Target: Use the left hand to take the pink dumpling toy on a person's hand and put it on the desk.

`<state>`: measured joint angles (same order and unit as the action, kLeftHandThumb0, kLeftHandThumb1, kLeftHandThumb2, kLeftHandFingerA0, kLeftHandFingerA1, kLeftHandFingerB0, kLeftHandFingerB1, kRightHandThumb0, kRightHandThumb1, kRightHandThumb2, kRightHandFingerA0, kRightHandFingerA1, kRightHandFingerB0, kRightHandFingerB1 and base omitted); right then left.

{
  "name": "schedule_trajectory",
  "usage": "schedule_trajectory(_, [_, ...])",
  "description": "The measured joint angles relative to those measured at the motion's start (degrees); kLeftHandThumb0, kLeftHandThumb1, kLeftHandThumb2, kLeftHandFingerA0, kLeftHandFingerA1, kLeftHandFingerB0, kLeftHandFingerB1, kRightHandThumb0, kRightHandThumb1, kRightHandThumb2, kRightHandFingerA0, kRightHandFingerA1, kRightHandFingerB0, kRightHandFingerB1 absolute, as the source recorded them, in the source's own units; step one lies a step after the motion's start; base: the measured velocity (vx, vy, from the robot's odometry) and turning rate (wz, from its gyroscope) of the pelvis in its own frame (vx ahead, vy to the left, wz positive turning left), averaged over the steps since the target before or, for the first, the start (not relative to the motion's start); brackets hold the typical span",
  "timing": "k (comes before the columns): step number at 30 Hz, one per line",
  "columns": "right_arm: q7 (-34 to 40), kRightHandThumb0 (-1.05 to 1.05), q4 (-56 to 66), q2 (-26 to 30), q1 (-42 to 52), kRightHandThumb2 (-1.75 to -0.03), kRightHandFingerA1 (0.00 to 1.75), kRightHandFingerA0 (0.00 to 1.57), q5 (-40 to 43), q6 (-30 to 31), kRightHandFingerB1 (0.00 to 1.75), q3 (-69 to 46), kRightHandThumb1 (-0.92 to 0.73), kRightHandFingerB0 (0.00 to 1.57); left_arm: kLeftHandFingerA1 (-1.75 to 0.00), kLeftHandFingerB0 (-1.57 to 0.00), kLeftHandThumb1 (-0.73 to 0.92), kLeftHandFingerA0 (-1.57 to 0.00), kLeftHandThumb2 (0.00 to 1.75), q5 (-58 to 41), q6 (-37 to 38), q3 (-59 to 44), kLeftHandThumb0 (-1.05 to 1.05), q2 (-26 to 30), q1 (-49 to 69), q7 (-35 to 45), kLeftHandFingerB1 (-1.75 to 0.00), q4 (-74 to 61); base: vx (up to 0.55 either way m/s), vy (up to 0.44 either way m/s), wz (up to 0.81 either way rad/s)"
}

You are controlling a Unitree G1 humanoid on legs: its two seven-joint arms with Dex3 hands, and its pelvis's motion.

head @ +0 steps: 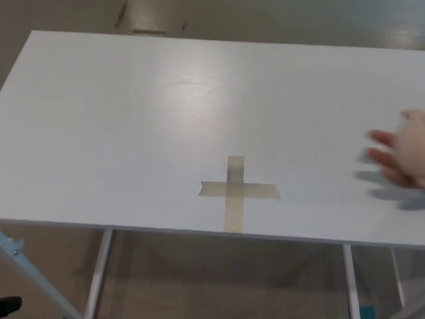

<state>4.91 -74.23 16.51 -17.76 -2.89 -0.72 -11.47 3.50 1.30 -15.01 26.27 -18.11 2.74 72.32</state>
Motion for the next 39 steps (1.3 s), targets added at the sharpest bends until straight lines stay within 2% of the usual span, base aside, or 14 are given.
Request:
schedule_trajectory(18, [0.77,-0.18,-1.18,0.01,-0.01,-0.59,0.49,0.74,-0.03,-0.48,0.42,-0.02,-0.66,0.55,-0.51,-0.49,0.58,-0.73,0.59,-0.34,1.31,0.46,-0.2,0.05,0.04,0.69,-0.41,1.31,0.0,0.0,0.0])
schedule_trajectory(25, [0.76,-0.18,-1.28,0.01,-0.01,-0.6,0.49,0.74,-0.02,-0.58,0.42,-0.05,-0.67,0.55,-0.5,-0.48,0.57,-0.75,0.56,-0.25,1.56,1.32,-0.19,0.05,0.03,1.26,-0.39,1.28,0.0,0.0,0.0])
schedule_trajectory(29, [0.71,-0.18,-1.53,0.02,0.07,-0.6,0.48,0.74,-0.02,-0.57,0.42,-0.05,-0.68,0.54,-0.57,-0.48,0.56,-0.84,0.57,0.1,2.05,3.15,-0.21,0.03,0.03,1.34,-0.39,1.18,0.0,0.0,0.0])
schedule_trajectory(32, [0.6,-0.19,-1.63,0.02,0.09,-0.6,0.48,0.73,-0.01,-0.57,0.42,-0.08,-0.68,0.54,-0.5,-0.47,0.53,-0.78,0.56,0.88,3.03,5.54,-0.23,0.03,0.19,1.63,-0.38,0.59,0.0,0.0,0.0])
schedule_trajectory(38, [0.46,-0.19,-1.64,0.08,0.1,-0.6,0.48,0.72,0.0,-0.57,0.42,-0.1,-0.69,0.53,-0.47,-0.46,0.5,-0.69,0.55,2.59,6.2,10.67,-0.26,0.36,0.65,3.2,-0.37,-0.64,0.0,0.0,0.0])
schedule_trajectory(39, [0.43,-0.19,-1.64,0.09,0.11,-0.6,0.48,0.72,-0.01,-0.57,0.42,-0.1,-0.69,0.53,-0.52,-0.42,0.44,-0.62,0.65,2.62,6.8,10.89,-0.35,0.62,1.03,3.68,-0.44,-1.24,0.0,0.0,0.0])
